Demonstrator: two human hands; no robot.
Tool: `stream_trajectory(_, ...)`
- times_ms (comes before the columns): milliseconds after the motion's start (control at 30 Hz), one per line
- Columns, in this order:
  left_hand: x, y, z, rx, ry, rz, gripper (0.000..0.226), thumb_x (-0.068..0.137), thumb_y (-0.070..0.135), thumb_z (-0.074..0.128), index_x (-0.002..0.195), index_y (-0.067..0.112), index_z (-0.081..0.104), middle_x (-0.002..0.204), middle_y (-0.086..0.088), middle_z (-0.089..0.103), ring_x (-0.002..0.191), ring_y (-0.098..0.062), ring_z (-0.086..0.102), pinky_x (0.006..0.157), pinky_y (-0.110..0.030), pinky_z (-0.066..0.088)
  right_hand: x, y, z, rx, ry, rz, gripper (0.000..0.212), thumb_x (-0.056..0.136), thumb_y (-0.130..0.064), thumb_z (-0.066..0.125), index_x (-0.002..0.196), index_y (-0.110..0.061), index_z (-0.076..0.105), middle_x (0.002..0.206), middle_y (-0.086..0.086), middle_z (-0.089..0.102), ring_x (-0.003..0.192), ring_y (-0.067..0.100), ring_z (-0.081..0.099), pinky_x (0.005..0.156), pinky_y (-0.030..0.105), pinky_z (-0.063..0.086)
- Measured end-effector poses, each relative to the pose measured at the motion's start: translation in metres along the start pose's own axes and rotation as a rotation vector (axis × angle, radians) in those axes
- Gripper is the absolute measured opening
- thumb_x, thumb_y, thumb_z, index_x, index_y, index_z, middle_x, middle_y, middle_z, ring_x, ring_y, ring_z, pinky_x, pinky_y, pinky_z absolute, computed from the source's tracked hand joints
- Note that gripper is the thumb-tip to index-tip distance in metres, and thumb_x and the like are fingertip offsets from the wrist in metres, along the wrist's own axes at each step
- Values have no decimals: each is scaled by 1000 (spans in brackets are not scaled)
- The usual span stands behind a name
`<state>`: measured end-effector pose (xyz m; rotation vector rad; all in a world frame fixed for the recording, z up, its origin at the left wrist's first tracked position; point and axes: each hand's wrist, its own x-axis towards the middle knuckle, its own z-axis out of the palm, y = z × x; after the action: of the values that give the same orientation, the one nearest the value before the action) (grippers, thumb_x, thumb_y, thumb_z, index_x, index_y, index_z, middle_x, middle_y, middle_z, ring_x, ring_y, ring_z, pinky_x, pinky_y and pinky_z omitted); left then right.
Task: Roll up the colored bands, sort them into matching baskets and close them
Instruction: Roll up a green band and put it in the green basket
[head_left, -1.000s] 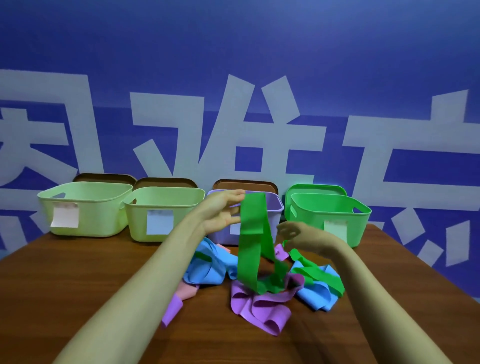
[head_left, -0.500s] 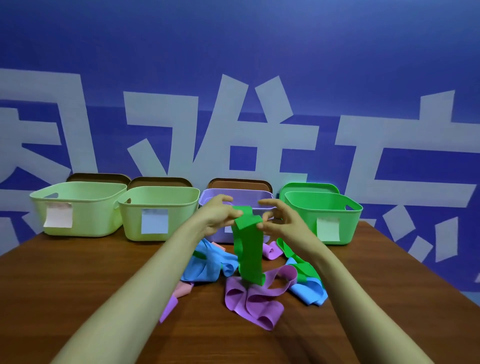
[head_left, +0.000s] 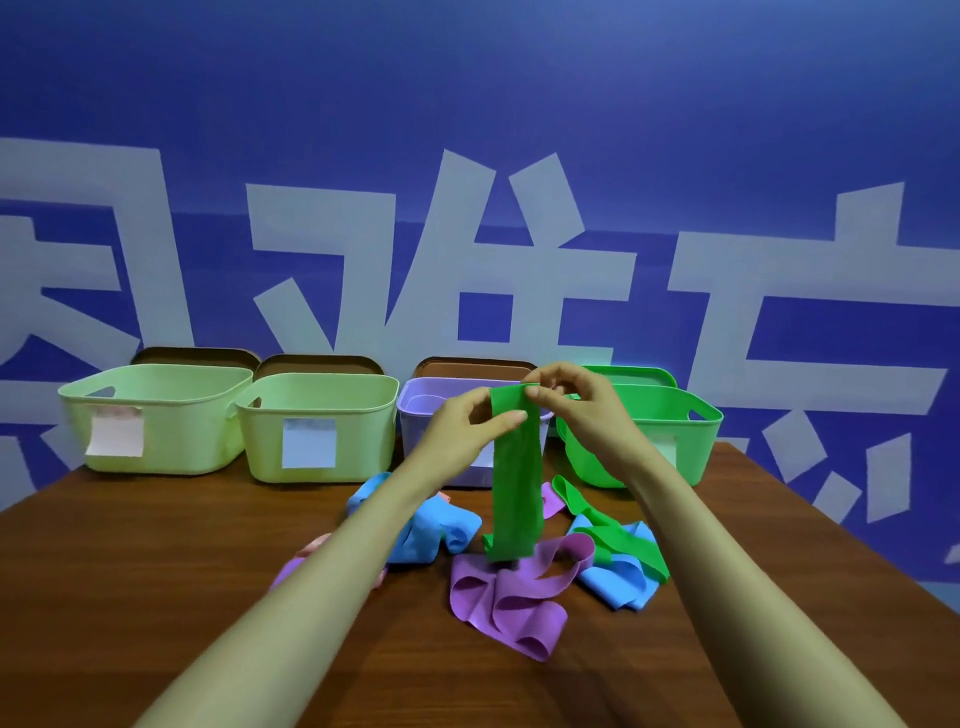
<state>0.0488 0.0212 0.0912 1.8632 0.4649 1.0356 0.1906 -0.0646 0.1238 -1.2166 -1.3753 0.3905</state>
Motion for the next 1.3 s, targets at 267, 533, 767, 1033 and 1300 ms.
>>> stream_trajectory(267,-1,-20,17,-100,-43,-170,21,88,4,63,107,11,64,105,-9,70,83,-12,68,85,-32,55,25,-41,-7,296,115,-54,13,93,-2,55,88,-12,61,75,-4,68,69,4,65,62,17,51)
stream_trajectory(533,-14,-15,23,-198,-77,-191,25,84,19,69,107,23,61,102,7,70,83,2,67,71,-13,52,39,-58,-21,350,97,3,11,93,-2,55,92,-10,63,83,3,67,69,5,66,62,17,53)
stream_trajectory(767,10,32,23,-328,110,-18,13,92,13,58,100,8,68,89,-3,74,80,-13,70,71,-24,56,24,-50,-17,403,51,4,13,92,0,56,99,-8,63,87,6,69,75,12,69,67,22,56)
stream_trajectory(1033,4,36,20,-269,61,-39,15,94,16,57,104,12,66,93,-3,72,79,-11,70,67,-23,57,14,-47,-23,271,7,-6,15,85,-4,66,99,-7,67,88,7,72,82,17,69,72,26,56)
stream_trajectory(1300,-1,14,30,-108,-19,-102,13,92,15,59,101,8,65,95,-7,71,79,-12,69,81,-28,56,15,-56,-15,290,48,-44,10,85,1,65,85,-9,66,71,-5,72,67,6,68,60,17,53)
